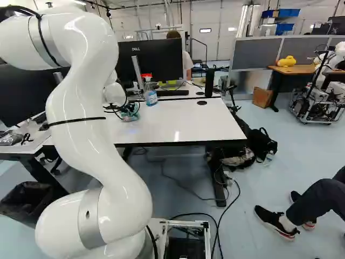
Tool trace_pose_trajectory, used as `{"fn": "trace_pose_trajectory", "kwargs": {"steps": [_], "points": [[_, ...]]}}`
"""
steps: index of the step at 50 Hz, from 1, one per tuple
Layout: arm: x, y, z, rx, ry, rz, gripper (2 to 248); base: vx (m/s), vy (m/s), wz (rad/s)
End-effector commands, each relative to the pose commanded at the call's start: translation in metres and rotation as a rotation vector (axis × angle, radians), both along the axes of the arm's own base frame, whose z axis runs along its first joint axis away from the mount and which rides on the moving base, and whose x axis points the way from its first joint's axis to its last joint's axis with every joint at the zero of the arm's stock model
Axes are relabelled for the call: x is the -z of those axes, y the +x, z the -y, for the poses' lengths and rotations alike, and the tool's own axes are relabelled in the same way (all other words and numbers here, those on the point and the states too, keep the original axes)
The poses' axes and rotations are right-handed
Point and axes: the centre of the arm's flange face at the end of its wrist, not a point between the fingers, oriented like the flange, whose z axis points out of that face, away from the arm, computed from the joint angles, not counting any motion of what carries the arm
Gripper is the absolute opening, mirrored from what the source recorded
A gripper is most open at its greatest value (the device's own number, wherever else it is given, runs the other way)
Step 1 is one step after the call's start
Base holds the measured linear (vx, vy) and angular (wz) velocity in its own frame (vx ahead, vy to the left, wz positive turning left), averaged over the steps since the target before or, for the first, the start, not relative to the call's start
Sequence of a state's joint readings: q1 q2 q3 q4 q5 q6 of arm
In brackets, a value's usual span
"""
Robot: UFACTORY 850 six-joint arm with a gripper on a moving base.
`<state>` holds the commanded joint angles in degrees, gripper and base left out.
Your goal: Clean the table with the green towel
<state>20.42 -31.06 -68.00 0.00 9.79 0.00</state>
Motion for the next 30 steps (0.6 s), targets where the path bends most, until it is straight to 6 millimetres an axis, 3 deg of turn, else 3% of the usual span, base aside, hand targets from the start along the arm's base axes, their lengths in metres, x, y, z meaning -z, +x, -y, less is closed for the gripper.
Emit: {"fn": "trace_pose_trajectory", "kwargs": {"steps": [16, 30], "points": [[0.002, 0.022, 0.022, 0.044, 0.003, 0.01, 48, 0.0, 0.0, 0.0], [0.005, 0.046, 0.019, 0.05, 0.01, 0.029, 48, 0.0, 0.0, 0.0]]}}
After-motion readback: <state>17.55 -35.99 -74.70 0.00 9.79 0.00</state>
